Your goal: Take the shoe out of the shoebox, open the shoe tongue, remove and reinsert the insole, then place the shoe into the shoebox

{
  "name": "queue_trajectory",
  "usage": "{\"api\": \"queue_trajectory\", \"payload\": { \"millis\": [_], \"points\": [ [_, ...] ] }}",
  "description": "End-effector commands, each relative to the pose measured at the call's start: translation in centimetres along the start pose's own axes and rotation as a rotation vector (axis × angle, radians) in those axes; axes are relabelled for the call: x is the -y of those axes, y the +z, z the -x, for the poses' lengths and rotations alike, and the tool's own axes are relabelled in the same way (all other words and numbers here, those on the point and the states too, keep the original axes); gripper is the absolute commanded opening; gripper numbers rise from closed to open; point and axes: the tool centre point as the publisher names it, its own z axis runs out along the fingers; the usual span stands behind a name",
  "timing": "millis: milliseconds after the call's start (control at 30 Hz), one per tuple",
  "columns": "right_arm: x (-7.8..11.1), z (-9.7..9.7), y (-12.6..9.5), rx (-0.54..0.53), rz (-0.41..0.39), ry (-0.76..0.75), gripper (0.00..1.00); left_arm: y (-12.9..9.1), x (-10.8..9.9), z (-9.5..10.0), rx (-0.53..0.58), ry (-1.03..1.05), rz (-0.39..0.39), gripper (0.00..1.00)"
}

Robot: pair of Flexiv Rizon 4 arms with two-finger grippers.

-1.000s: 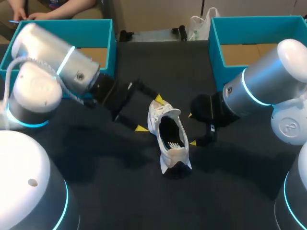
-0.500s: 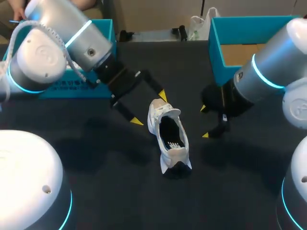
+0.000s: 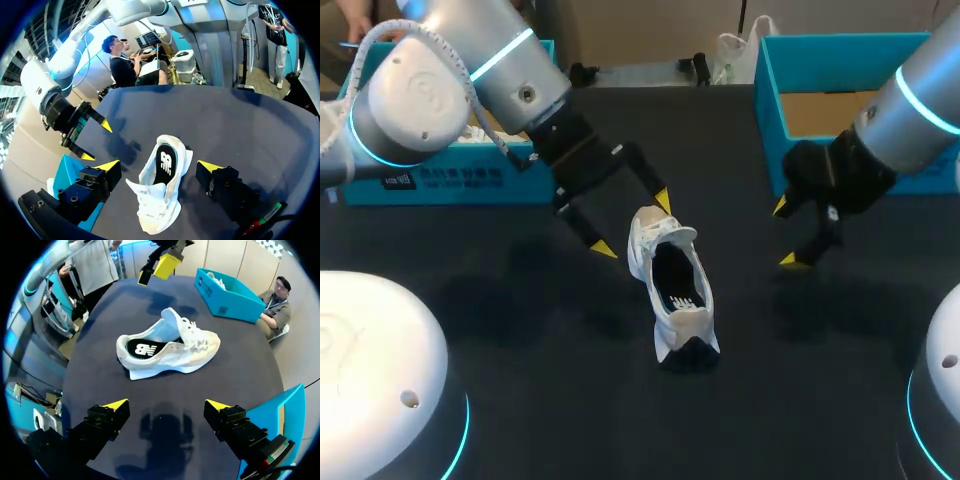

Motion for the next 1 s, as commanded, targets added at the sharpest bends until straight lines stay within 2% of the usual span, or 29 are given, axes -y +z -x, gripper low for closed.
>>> {"api": "queue_trajectory", "payload": {
  "millis": [33, 233, 400, 600, 633, 700, 733, 800, 833, 1000],
  "points": [
    [0.6, -0.4, -3.0, 0.001, -0.023, -0.001, 1.00, 0.0, -0.1, 0.2, -0.009, -0.001, 0.001, 1.00],
    [0.8, -0.3, -5.1, -0.005, -0.061, -0.016, 1.00, 0.0, -0.1, 0.2, -0.009, -0.001, 0.001, 1.00],
    [1.0, -0.3, -6.6, 0.003, -0.087, -0.025, 1.00, 0.1, -0.2, 0.3, -0.073, 0.031, 0.030, 1.00],
    [1.2, -0.3, -7.9, 0.094, -0.096, 0.024, 1.00, 0.5, -0.7, 0.7, -0.137, 0.044, 0.049, 1.00],
    [1.2, -0.3, -7.9, 0.094, -0.096, 0.024, 1.00, 0.5, -0.7, 0.8, -0.141, 0.040, 0.048, 0.90],
    [1.2, -0.3, -7.9, 0.094, -0.096, 0.024, 1.00, 0.2, -0.9, 1.2, -0.150, 0.035, 0.048, 0.47],
    [1.2, -0.3, -7.9, 0.094, -0.096, 0.024, 1.00, 0.1, -1.0, 1.3, -0.150, 0.036, 0.049, 0.43],
    [1.2, -0.3, -7.9, 0.094, -0.096, 0.024, 1.00, 0.0, -1.0, 1.7, -0.166, 0.026, 0.031, 0.05],
    [1.2, -0.3, -7.9, 0.094, -0.096, 0.024, 1.00, 0.0, -1.0, 1.8, -0.181, 0.023, 0.025, 0.00],
    [1.2, -0.3, -7.9, 0.094, -0.096, 0.024, 1.00, 0.7, -0.7, 2.5, -0.227, 0.047, 0.017, 0.00]
  ]
}}
